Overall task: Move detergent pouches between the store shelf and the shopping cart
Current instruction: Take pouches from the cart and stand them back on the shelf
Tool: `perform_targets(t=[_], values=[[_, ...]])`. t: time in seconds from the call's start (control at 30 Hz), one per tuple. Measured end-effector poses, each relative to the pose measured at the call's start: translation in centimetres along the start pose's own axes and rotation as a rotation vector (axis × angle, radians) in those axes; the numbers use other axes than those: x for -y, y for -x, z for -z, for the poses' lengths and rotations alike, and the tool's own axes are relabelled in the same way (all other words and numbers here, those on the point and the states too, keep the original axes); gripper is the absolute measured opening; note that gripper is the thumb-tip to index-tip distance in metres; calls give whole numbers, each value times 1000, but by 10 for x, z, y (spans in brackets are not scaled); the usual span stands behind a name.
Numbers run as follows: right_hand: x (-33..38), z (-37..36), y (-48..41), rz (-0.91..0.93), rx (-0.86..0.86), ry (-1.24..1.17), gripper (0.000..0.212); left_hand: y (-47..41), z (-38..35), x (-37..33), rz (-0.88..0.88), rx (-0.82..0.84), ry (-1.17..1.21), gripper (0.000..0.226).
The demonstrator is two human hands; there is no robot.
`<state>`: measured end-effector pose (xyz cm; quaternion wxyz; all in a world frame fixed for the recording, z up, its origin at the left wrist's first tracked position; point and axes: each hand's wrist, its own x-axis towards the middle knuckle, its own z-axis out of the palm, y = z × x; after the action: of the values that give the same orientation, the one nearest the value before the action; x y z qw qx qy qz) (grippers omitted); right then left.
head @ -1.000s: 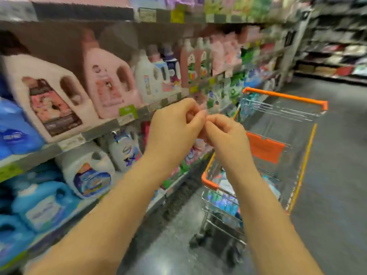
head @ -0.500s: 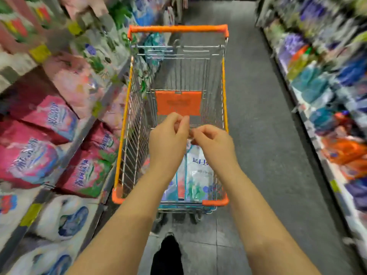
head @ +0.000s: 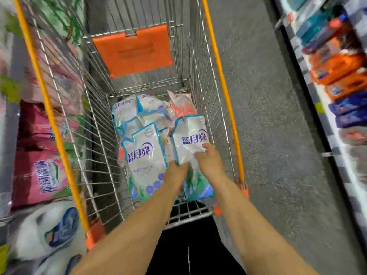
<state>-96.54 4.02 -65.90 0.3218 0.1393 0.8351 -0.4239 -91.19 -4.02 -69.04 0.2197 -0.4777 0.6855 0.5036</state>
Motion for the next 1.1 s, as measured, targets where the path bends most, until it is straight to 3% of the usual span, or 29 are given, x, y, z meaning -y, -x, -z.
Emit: perform_targets(t=[0.1,0.27,0.4,0.6,0.7,0.8,0.93,1.1], values=[[-6,3,-8,-29,1,-3,44,-10,-15,6,19,-85,-62,32],[-12,5,-16,-70,-1,1,45,-1,-18,4,-64,-169,70,12],[-9,4,-13,-58,-12,23,43,11,-22,-11,-207,-161,216,30],[-5,10,-3,32,-122,-101,37,29,7,-36,-375,-113,274,30],[7,6,14,33,43,-371,49,49,44,-62,-509,-147,313,36],[17,-4,20,42,195,-703,82,76,79,-82,-628,-152,379,38],[60,-2,38,199,310,-803,96,124,121,-97,-718,-152,535,24],[129,-5,83,414,346,-809,96,194,172,-118,-936,-397,445,36]])
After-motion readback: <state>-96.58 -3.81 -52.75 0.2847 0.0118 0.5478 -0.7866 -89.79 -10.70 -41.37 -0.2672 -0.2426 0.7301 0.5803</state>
